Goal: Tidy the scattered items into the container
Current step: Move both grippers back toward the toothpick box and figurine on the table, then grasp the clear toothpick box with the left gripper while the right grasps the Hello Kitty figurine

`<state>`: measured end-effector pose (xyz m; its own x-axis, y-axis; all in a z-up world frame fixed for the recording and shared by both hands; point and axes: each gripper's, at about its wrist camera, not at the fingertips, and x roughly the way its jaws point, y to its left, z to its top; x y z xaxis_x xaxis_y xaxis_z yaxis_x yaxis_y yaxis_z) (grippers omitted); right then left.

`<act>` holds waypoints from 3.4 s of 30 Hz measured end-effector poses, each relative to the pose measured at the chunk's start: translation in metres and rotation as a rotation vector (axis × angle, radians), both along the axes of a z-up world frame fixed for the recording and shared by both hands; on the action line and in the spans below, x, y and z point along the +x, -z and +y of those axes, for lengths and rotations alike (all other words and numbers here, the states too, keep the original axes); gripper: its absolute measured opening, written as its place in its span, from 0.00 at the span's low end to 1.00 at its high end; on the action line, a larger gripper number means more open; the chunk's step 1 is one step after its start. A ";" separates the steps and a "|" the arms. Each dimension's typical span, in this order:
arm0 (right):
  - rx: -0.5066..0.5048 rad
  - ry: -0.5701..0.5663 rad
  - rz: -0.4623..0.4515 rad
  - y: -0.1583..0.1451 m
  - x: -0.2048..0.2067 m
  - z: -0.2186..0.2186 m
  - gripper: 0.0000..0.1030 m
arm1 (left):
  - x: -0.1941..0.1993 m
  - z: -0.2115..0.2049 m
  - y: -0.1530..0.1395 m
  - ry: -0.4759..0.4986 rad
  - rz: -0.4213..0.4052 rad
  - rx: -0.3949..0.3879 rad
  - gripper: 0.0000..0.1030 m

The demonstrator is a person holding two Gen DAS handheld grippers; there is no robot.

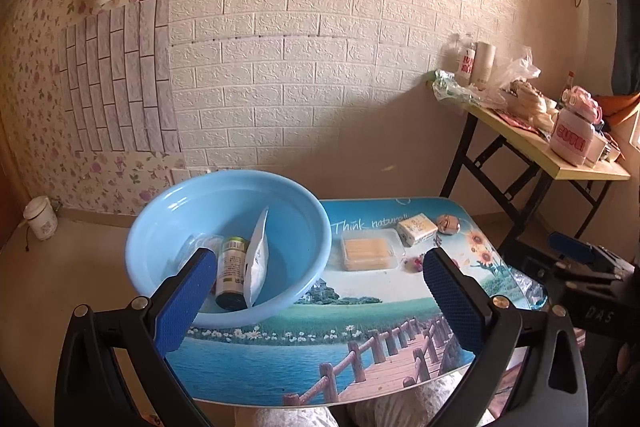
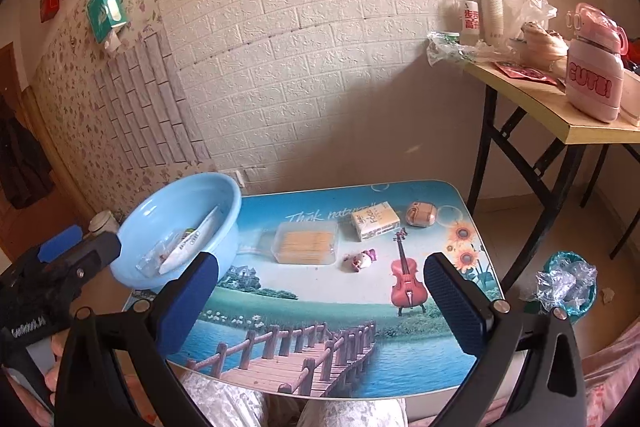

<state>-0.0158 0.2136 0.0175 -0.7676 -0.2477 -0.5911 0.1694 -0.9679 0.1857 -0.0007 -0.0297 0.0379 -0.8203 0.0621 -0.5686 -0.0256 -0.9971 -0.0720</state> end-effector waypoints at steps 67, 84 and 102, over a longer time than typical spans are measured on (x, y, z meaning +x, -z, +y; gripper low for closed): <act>0.014 0.111 -0.056 0.070 -0.049 0.100 1.00 | -0.074 0.086 0.103 0.049 -0.222 0.065 1.00; 0.056 0.055 -0.094 0.111 -0.085 0.127 1.00 | -0.156 0.101 0.150 -0.053 -0.261 0.034 1.00; 0.169 -0.428 -0.089 0.133 -0.131 0.052 0.80 | -0.209 0.096 0.177 -0.023 -0.362 0.003 1.00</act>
